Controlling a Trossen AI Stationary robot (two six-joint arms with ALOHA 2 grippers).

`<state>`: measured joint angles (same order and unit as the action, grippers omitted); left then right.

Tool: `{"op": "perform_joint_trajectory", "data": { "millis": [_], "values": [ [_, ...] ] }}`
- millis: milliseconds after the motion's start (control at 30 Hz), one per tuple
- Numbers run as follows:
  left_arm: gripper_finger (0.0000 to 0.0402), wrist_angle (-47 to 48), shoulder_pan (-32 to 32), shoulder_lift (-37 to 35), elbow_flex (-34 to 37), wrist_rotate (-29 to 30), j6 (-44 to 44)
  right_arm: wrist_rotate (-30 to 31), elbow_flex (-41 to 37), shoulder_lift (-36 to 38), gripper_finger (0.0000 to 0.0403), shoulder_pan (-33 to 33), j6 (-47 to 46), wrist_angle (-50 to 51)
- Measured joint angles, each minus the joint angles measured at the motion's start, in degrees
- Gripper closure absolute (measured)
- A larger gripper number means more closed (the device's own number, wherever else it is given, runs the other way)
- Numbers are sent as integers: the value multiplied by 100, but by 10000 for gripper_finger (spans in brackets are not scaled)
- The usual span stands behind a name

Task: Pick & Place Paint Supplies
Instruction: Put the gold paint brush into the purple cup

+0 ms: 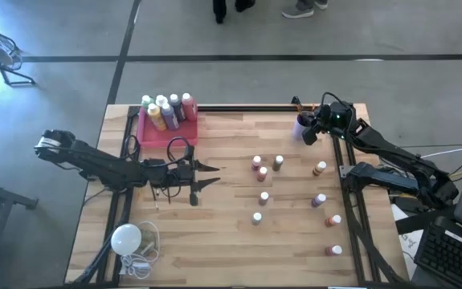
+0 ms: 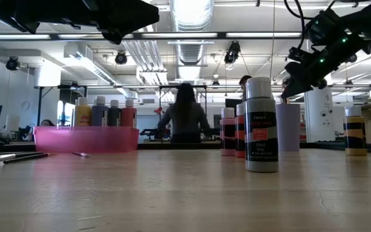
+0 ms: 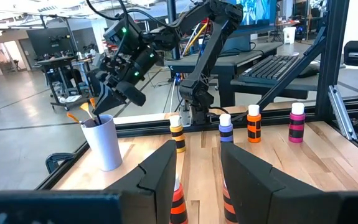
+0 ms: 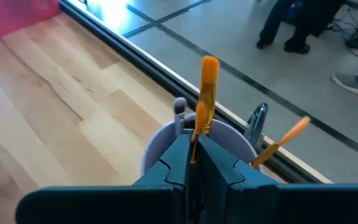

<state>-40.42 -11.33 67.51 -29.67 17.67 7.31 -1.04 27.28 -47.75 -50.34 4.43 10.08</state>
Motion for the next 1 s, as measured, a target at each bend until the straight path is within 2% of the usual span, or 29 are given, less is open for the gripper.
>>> {"op": "perform_joint_trajectory", "data": {
  "millis": [200,1000],
  "values": [
    [268,1,0,0,0,0,1,-198,-8,0,385,-37,-8,4],
    [268,2,0,0,0,0,0,-195,-34,-363,381,-35,-107,-36]
  ]
}}
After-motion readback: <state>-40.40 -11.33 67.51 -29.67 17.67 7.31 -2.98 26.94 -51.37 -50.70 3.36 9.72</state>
